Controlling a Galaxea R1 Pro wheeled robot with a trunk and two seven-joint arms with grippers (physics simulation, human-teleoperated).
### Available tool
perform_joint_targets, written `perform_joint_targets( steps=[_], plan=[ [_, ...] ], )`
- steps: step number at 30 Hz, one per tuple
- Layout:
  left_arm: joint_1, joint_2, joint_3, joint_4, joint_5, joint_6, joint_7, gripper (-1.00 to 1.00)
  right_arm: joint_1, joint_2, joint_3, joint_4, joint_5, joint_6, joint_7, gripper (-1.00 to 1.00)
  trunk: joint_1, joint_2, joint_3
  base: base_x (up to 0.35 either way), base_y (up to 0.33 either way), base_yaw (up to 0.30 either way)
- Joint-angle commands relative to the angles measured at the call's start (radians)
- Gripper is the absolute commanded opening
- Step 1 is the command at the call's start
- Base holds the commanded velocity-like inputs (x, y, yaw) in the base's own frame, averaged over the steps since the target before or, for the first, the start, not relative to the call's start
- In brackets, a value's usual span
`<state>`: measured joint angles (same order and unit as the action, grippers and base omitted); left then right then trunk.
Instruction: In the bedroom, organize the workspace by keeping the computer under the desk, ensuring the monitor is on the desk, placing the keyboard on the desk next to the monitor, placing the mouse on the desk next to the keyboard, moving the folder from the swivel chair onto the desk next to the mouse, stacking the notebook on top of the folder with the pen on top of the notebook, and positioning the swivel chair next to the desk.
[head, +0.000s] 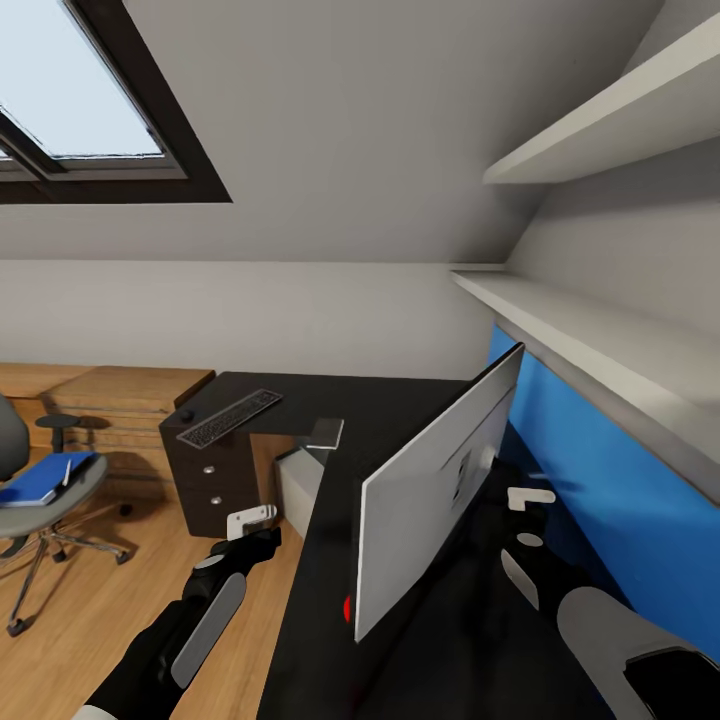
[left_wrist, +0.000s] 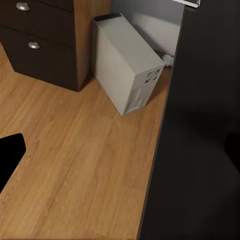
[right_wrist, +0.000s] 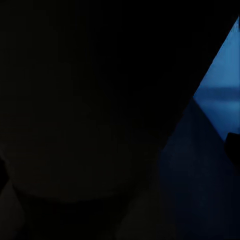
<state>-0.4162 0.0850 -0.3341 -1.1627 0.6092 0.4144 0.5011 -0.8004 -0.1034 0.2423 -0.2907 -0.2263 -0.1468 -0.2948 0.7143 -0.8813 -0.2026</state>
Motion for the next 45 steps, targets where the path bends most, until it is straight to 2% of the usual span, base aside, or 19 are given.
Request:
perform_joint_targets(
  steps=[1, 16, 26, 45],
  plan=[
    [-0.001, 0.001, -0.003, -0.002, 0.009, 0.001, 0.010, 1.00, -0.001, -0.001, 0.006, 0.001, -0.012, -0.005, -0.006, 1.00, 0.000, -0.001, -0.002, -0.140, 0.000, 0.000],
    [-0.001, 0.001, -0.003, -0.002, 0.009, 0.001, 0.010, 1.00, -0.001, 0.000, 0.006, 0.001, -0.012, -0.005, -0.006, 1.00, 0.000, -0.001, -0.002, -0.160, 0.057, 0.000],
    [-0.001, 0.001, -0.003, -0.002, 0.009, 0.001, 0.010, 1.00, -0.001, 0.000, 0.007, 0.001, -0.012, -0.005, -0.006, 1.00, 0.000, -0.001, -0.002, -0.054, 0.027, 0.000],
    [-0.001, 0.002, -0.001, -0.002, 0.009, 0.001, 0.010, 1.00, -0.001, 0.002, 0.008, -0.002, -0.012, -0.006, -0.007, 1.00, 0.000, -0.001, -0.002, -0.195, 0.173, 0.000]
  ],
)
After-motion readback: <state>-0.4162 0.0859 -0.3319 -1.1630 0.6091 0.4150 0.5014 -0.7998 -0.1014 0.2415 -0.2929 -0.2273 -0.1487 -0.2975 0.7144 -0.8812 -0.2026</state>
